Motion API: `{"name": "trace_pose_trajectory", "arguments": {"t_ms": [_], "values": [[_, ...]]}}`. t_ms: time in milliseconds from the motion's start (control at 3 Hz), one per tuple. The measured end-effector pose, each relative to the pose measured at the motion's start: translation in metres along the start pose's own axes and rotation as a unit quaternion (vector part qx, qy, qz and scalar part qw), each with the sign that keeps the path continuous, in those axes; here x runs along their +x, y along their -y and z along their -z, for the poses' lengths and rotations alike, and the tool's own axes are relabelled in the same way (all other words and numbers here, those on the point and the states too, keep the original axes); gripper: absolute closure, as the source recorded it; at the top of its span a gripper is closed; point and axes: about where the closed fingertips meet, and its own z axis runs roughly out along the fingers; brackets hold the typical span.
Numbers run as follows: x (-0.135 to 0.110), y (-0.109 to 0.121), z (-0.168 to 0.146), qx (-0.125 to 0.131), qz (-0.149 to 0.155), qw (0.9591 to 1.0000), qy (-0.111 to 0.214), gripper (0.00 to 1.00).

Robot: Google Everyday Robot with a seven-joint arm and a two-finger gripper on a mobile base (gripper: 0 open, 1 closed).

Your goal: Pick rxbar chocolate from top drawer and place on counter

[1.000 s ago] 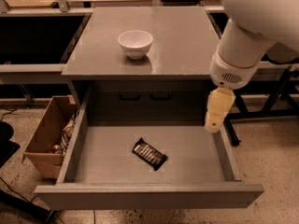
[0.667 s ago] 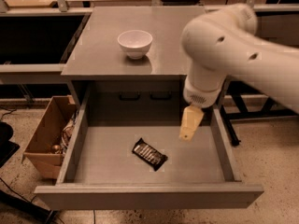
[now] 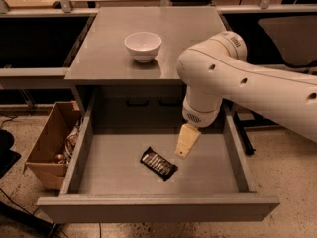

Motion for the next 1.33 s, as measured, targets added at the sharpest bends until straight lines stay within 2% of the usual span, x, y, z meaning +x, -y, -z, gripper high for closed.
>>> {"name": "trace_pose_trajectory", "arguments": {"t_ms": [333, 667, 1000, 1333], "values": [[0.000, 0.000, 0.000, 0.000, 0.000, 1.0000, 0.000, 0.00], [-0.039, -0.029, -0.045, -0.042, 0.015, 0.9988, 0.022, 0.00], [-0.070, -0.046, -0.071, -0.065, 0.023, 0.9969, 0.039, 0.00], [-0.092, -0.062, -0.101, -0.078, 0.023, 0.9957, 0.046, 0.00]]}}
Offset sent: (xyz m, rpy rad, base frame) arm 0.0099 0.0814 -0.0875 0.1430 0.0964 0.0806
